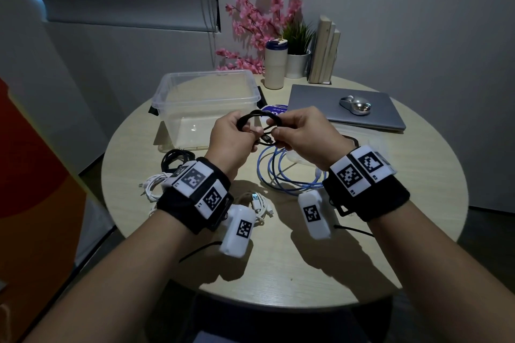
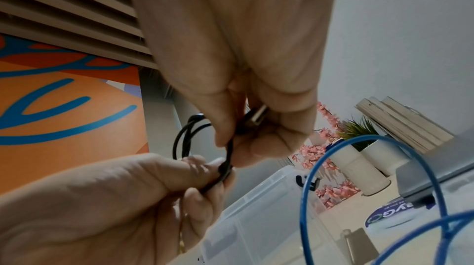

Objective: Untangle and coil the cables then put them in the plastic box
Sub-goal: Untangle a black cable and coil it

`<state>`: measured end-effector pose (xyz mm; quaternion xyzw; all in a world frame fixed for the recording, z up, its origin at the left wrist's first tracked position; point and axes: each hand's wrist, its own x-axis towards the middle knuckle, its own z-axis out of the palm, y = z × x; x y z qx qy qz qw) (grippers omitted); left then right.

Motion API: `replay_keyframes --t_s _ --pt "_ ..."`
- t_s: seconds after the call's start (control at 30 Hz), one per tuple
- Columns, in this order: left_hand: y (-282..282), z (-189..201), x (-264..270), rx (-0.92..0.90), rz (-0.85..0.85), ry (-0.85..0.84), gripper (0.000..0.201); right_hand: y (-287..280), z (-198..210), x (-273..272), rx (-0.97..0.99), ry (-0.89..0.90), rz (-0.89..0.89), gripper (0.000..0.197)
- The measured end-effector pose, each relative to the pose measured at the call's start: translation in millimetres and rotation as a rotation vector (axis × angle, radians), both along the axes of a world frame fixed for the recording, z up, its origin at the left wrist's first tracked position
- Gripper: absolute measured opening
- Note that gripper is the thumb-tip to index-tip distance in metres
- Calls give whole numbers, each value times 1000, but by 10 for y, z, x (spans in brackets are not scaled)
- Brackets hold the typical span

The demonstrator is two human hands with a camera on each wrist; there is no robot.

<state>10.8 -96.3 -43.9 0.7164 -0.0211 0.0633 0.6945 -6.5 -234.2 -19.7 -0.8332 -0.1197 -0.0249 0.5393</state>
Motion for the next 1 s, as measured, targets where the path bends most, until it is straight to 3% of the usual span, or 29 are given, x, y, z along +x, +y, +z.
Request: replay_keyframes --t_s 0.13,0.4,0.63,0.8,0.93,1.0 --pt "34 -13 26 113 1 -69 30 22 -3 -2 110 51 -18 30" --pt "36 -54 -73 190 -292 -19 18 52 -100 82 325 92 -215 20" --pt "90 -64 -56 49 -130 -272 37 -7 -8 108 386 159 -223 13" --pt "111 -101 -52 3 -181 -223 29 -21 -4 84 473 183 -176 15" --pt "140 -104 -61 68 -272 -95 17 -29 -33 58 317 129 -135 15" --pt "136 -70 -34 94 -262 -20 33 -17 -51 52 257 116 -99 18"
